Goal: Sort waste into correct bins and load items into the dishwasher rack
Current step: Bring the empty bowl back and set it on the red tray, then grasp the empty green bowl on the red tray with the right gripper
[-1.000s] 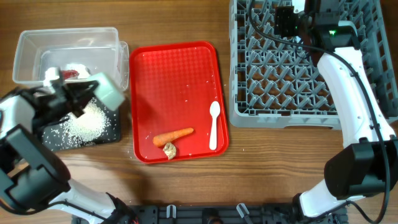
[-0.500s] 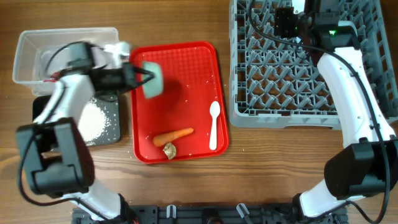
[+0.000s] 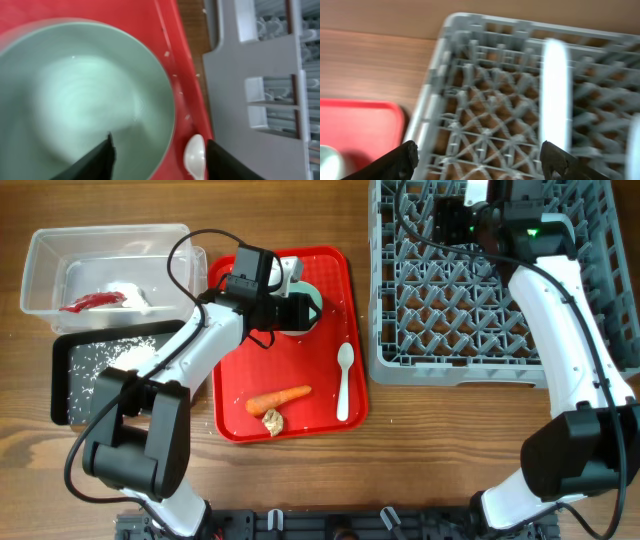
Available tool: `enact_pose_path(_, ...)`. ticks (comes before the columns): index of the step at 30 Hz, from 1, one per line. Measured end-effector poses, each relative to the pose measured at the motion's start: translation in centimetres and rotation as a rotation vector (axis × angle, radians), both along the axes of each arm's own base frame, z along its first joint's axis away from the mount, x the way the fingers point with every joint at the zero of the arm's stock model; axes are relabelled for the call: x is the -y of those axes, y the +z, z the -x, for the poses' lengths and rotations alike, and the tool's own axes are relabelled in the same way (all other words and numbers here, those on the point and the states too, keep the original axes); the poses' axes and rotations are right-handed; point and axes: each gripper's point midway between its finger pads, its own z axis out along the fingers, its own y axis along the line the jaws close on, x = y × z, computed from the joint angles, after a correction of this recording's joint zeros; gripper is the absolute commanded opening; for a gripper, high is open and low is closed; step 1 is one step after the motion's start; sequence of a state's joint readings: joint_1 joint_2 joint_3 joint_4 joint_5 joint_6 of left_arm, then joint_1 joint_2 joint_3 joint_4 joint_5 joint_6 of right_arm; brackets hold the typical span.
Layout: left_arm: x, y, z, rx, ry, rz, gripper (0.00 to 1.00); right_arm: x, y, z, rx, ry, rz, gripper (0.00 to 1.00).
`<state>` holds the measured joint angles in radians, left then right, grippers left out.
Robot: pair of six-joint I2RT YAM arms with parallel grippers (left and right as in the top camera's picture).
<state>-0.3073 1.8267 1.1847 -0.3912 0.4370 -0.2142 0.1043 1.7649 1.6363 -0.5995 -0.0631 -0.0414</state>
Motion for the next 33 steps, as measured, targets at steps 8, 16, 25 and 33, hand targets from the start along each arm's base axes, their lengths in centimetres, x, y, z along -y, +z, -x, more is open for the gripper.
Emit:
enact_pose_path(8,-6.7,5.1,-1.1,0.049,0.192,0.001,0.73,-8.4,0.0,1.8,-0.013,0.213,-0.068,0.81)
enact_pose_path(16,-14.6,11.0,0.0,0.125,0.395,0.004,0.74,-16.0,-5.0,3.5,-0.116,0.368,-0.061,0.8)
enact_pose_path(25,-16.1,10.3,1.1,0.063,0.438,-0.007,0.74,-21.4,-16.2,5.2,-0.319,0.451,-0.02,0.64)
enact_pose_path(33,-16.1,10.3,1.1,0.062,0.439,-0.007,0.74,-21.2,-19.4,5.1,-0.369,0.419,0.002,0.38)
